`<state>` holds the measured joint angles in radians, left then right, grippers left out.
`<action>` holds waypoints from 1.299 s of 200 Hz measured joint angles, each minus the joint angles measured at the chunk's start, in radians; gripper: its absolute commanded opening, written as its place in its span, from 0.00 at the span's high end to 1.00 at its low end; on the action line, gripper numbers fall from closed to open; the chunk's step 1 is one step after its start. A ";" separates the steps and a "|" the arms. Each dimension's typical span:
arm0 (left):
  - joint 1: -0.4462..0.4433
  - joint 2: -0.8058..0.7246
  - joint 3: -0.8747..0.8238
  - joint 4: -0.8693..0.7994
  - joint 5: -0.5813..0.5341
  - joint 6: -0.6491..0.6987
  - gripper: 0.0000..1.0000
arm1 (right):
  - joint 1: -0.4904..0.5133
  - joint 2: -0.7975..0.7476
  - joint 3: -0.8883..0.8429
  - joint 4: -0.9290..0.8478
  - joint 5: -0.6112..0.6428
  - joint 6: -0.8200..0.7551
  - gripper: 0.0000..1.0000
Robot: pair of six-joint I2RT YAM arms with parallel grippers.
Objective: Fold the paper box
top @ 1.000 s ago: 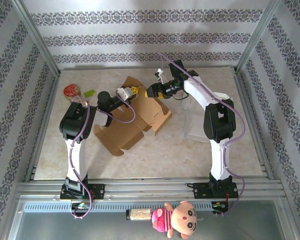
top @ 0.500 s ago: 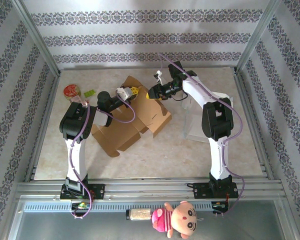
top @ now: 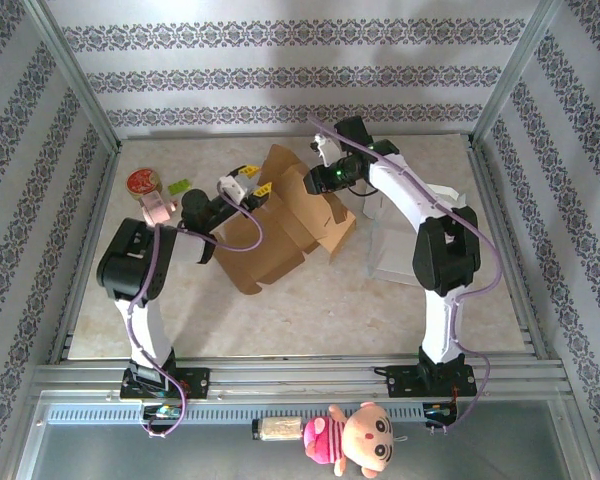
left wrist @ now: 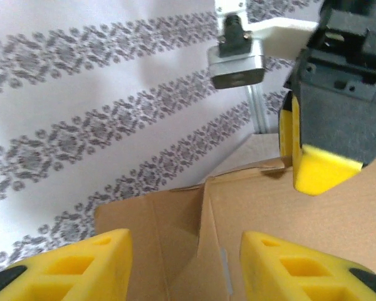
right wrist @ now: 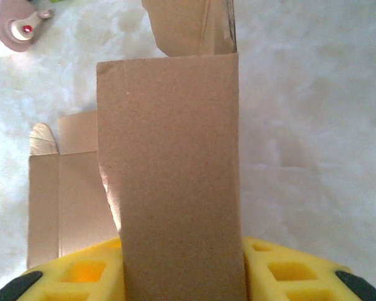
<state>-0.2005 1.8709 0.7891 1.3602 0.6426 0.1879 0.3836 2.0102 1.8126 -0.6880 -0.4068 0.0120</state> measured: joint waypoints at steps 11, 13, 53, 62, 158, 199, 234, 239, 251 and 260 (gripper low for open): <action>0.000 -0.050 -0.039 -0.012 -0.041 -0.040 0.54 | 0.016 -0.016 -0.005 0.005 0.051 -0.024 0.60; 0.000 -0.060 -0.046 -0.014 -0.047 -0.046 0.54 | 0.019 -0.018 -0.005 0.006 0.058 -0.027 0.60; 0.000 -0.222 -0.034 -0.389 -0.139 -0.169 0.52 | 0.058 -0.044 -0.036 0.031 0.185 -0.098 0.60; 0.000 -0.227 0.014 -0.513 -0.152 -0.171 0.52 | 0.060 -0.044 -0.041 0.034 0.200 -0.104 0.60; -0.009 0.157 0.673 -1.464 -0.097 -0.094 0.54 | 0.084 -0.046 -0.080 0.063 0.361 -0.177 0.59; -0.037 0.276 0.809 -1.592 -0.066 -0.075 0.56 | 0.112 -0.055 -0.137 0.119 0.442 -0.222 0.59; -0.054 0.298 0.833 -1.615 -0.066 -0.072 0.58 | 0.123 -0.072 -0.188 0.189 0.492 -0.249 0.59; -0.055 0.300 0.835 -1.615 -0.065 -0.072 0.58 | 0.123 -0.074 -0.192 0.197 0.497 -0.252 0.59; -0.055 0.310 0.848 -1.615 -0.063 -0.072 0.56 | 0.123 -0.075 -0.198 0.208 0.502 -0.255 0.58; -0.055 0.320 0.858 -1.614 -0.068 -0.073 0.56 | 0.123 -0.076 -0.201 0.213 0.504 -0.256 0.59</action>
<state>-0.2558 2.1910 1.6474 -0.2535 0.5751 0.1150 0.5068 1.9347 1.6119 -0.4751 0.0975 -0.2436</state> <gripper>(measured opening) 0.435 0.416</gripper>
